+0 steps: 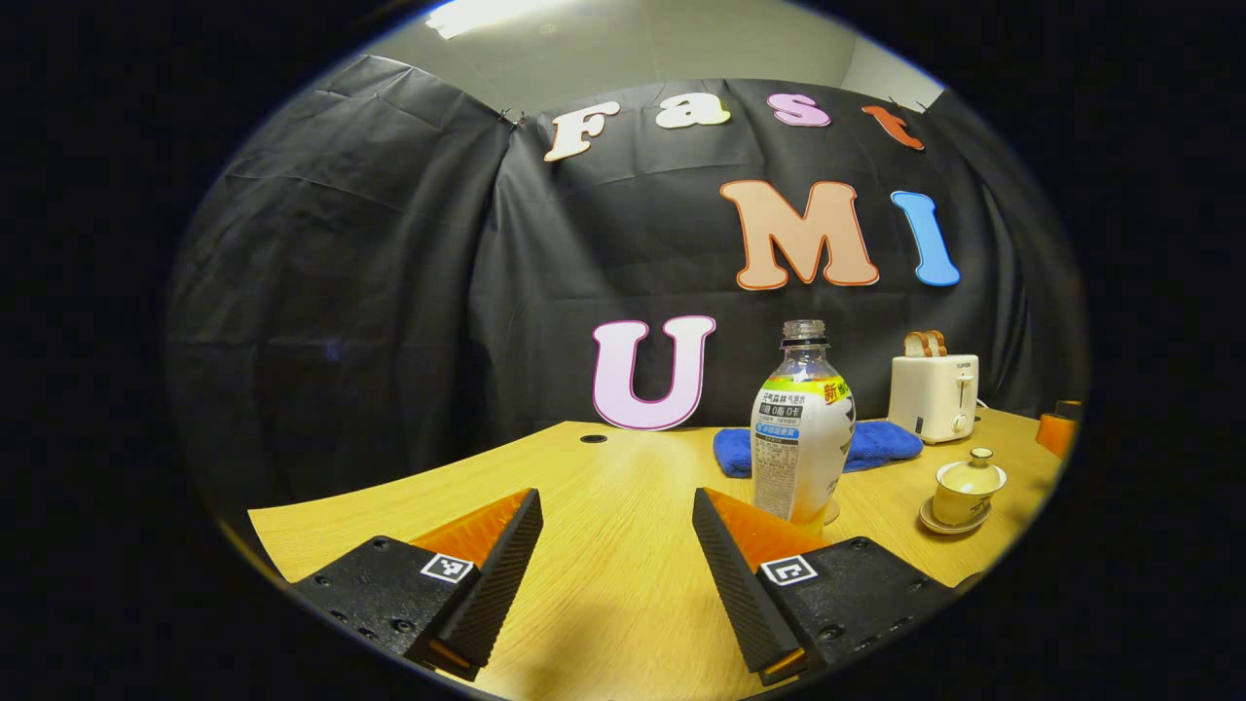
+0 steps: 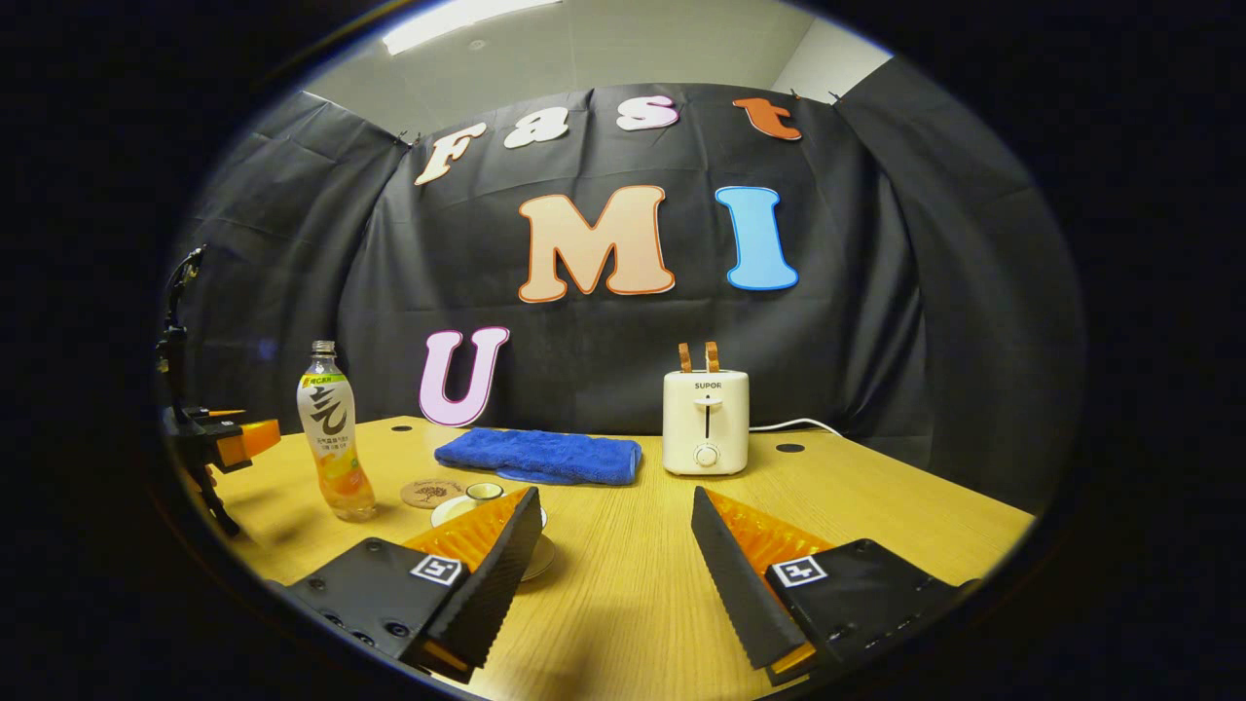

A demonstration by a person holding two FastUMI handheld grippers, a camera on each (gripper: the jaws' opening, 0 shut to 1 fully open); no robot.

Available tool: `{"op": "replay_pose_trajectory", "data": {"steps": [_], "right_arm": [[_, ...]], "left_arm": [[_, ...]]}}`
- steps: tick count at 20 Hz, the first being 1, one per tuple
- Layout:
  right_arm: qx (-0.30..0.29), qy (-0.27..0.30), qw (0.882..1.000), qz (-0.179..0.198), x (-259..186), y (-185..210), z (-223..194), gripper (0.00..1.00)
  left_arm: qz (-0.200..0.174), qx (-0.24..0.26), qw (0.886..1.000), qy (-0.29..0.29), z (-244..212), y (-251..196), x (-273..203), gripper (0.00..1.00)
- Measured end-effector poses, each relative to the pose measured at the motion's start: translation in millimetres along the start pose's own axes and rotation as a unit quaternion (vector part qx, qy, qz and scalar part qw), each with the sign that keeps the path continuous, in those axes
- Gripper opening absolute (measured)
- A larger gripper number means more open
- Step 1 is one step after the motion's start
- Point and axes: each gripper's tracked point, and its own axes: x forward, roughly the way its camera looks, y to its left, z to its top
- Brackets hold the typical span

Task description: Open the teacup lid with one hand, grasp the water bottle and pour water into the teacup with the other hand; after pouring, place the water bottle on the coaster and then close the teacup lid.

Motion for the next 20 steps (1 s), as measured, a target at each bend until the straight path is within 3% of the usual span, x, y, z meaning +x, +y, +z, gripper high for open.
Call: {"op": "replay_pose_trajectory", "data": {"steps": [12, 20], "right_arm": [[0.001, 0.000, 1.000, 0.006, 0.1, 2.3, 0.1, 0.98], [0.005, 0.007, 0.995, 0.103, 9.8, 41.9, -3.2, 0.94]], "left_arm": [[-0.001, -0.001, 1.000, 0.001, 0.3, -0.3, -0.6, 0.90], [-0.001, -0.001, 1.000, 0.001, 0.6, -0.6, -0.7, 0.90]]}}
